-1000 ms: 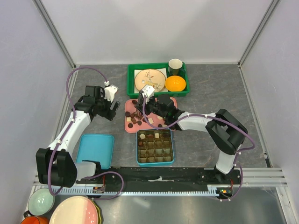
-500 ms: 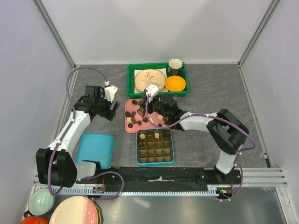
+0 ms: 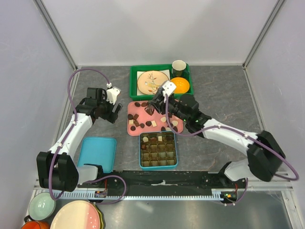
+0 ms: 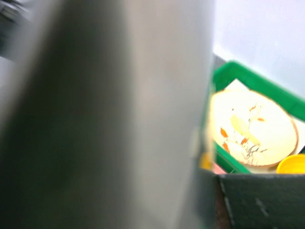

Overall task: Pack the chocolate
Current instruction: Place the fake chocolate in the packing box.

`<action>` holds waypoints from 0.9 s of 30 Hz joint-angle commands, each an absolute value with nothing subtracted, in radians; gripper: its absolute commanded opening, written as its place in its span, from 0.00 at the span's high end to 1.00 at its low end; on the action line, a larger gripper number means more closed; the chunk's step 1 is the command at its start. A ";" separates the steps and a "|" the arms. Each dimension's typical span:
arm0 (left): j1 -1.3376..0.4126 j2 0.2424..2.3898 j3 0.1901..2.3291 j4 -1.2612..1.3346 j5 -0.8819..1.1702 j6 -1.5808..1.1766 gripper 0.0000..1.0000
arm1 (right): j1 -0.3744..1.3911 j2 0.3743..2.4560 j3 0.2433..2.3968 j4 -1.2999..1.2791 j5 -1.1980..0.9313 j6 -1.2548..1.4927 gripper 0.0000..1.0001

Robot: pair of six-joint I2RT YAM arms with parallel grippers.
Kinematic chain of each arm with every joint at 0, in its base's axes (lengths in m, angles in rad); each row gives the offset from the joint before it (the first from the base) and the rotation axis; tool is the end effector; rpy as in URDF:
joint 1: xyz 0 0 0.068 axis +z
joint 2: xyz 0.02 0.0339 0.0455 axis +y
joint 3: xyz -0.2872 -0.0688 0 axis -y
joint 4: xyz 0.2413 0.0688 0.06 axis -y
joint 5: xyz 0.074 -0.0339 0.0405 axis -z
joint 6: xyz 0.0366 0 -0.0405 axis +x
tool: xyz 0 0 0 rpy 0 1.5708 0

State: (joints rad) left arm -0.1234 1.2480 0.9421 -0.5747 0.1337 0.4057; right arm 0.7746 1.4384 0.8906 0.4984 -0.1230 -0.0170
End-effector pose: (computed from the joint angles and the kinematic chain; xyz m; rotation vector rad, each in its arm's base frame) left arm 0.2448 -0.0353 0.2854 0.6948 2.3401 -0.0383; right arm 0.2324 0.2337 0.3183 -0.7300 1.4946 0.6794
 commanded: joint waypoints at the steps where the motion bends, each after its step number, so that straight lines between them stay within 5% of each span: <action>1: -0.115 1.235 0.950 -0.571 0.150 0.420 0.10 | 0.805 1.292 0.870 0.352 -0.190 -0.047 0.76; 18: -0.115 1.224 0.948 -0.575 0.156 0.407 0.10 | 1.003 1.141 0.739 0.230 -0.132 0.029 0.76; 27: -0.115 1.221 0.953 -0.580 0.150 0.410 0.10 | 1.017 1.164 0.739 0.253 -0.120 0.040 0.59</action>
State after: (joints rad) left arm -0.1234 1.2480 0.9421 -0.5755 0.1375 0.4053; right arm 1.0107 1.1614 0.7334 0.1940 -0.1349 0.0231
